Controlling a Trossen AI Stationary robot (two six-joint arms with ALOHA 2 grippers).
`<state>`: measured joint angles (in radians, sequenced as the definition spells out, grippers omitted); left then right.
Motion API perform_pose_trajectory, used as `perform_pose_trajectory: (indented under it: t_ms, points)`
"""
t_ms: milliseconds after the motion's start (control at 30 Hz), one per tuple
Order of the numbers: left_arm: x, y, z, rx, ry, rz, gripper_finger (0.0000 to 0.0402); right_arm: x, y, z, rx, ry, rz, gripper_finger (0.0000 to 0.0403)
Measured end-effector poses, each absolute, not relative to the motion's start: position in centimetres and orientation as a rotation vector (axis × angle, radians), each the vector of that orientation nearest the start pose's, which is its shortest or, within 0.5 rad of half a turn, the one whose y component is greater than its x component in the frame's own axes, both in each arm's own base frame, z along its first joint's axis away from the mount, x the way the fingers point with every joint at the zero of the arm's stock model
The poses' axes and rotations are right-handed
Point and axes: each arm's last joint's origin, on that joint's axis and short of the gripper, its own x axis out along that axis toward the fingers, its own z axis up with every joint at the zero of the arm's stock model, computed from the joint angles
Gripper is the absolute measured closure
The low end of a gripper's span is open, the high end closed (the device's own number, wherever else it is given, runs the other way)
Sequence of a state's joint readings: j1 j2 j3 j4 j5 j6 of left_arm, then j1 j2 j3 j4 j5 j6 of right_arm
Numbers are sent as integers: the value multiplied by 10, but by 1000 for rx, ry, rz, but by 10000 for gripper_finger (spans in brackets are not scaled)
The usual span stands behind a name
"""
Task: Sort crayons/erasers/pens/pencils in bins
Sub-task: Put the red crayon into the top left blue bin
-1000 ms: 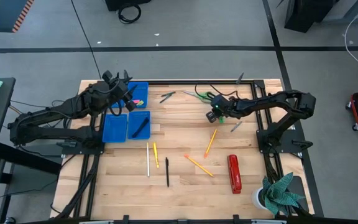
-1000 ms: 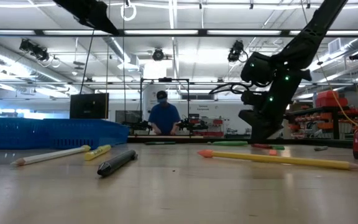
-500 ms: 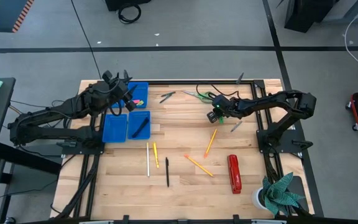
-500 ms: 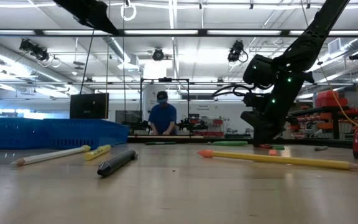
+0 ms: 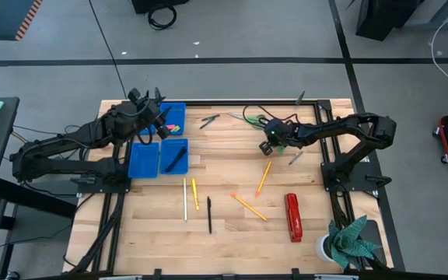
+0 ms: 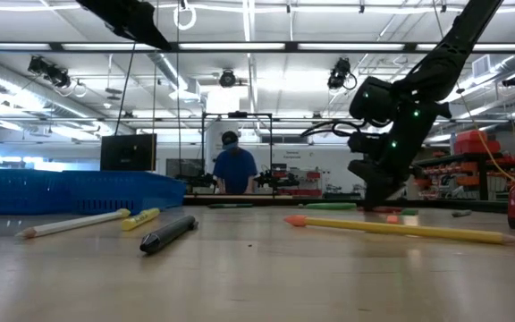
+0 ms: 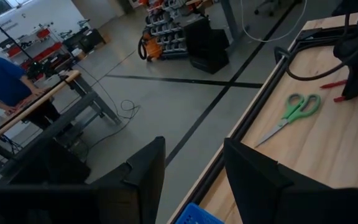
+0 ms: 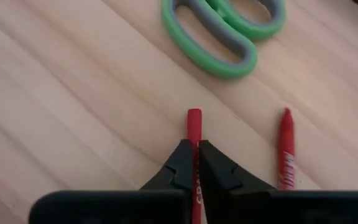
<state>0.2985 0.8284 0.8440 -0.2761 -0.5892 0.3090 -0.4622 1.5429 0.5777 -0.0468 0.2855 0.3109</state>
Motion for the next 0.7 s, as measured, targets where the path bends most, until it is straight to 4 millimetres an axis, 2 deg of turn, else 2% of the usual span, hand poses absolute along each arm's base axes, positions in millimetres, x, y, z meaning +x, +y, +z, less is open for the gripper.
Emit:
perform_pose_trajectory:
  t_ms: [333,467,700]
  points:
    - [162,67,337,317,409,835,230,245,-114,132,414,785,-526,395]
    - [162,67,337,317,409,835,230,254,-107,138,357,779,-466,395]
    - [161,67,334,278,424,838,230,268,-108,156,315,791,-404,395]
